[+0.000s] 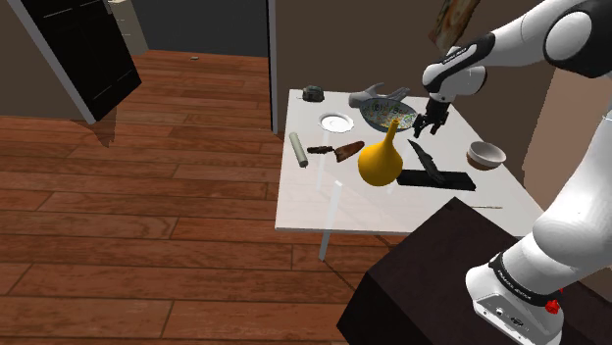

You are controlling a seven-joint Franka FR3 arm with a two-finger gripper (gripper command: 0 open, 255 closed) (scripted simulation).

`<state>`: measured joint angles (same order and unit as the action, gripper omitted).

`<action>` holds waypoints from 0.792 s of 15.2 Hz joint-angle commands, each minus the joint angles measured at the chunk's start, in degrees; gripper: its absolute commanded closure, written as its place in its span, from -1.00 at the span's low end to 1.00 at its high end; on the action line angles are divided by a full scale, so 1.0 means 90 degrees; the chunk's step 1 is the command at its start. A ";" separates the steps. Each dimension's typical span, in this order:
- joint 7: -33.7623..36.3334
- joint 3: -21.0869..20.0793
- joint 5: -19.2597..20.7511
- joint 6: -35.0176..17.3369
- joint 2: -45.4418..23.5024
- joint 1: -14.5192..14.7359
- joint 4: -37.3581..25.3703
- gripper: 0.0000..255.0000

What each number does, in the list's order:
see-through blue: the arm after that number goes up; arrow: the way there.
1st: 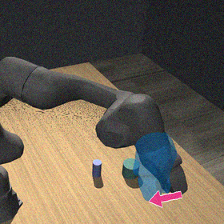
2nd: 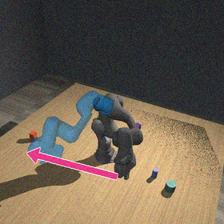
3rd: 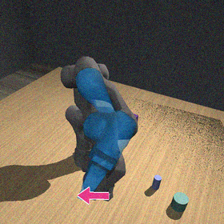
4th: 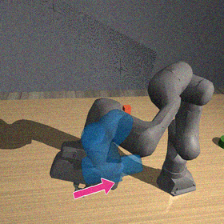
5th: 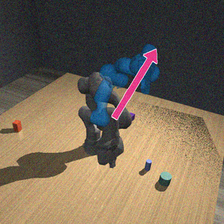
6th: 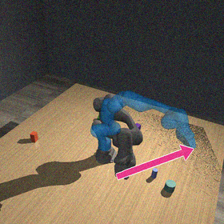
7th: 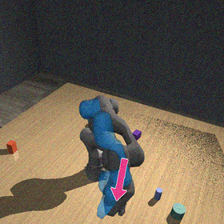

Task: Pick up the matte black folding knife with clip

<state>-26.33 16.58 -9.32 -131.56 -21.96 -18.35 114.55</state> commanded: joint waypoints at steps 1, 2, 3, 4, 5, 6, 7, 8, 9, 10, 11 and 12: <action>-0.0120 0.0000 -0.0149 0.0023 -0.0459 -0.0184 -0.0368 -1.00; -0.0164 -0.0008 -0.0217 0.0025 -0.0683 -0.0272 -0.0542 -1.00; -0.0203 -0.0018 -0.0280 0.0033 -0.0908 -0.0362 -0.0723 -1.00; -0.0238 -0.0027 -0.0340 0.0045 -0.1133 -0.0452 -0.0910 -1.00; -0.0267 -0.0039 -0.0395 0.0063 -0.1358 -0.0544 -0.1103 -1.00; -0.0292 -0.0051 -0.0447 0.0085 -0.1584 -0.0637 -0.1303 -1.00; -0.0313 -0.0062 -0.0494 0.0112 -0.1812 -0.0730 -0.1509 -1.00; -0.0328 -0.0074 -0.0538 0.0145 -0.2040 -0.0823 -0.1723 -1.00; -0.0340 -0.0085 -0.0578 0.0183 -0.2270 -0.0917 -0.1945 -1.00; -0.0347 -0.0096 -0.0614 0.0226 -0.2502 -0.1011 -0.2175 -1.00; -0.0350 -0.0106 -0.0647 0.0275 -0.2736 -0.1106 -0.2413 -1.00; -0.0348 -0.0116 -0.0674 0.0325 -0.2955 -0.1195 -0.2643 -1.00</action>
<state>-29.45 15.70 -15.04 -129.17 -46.01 -28.16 93.48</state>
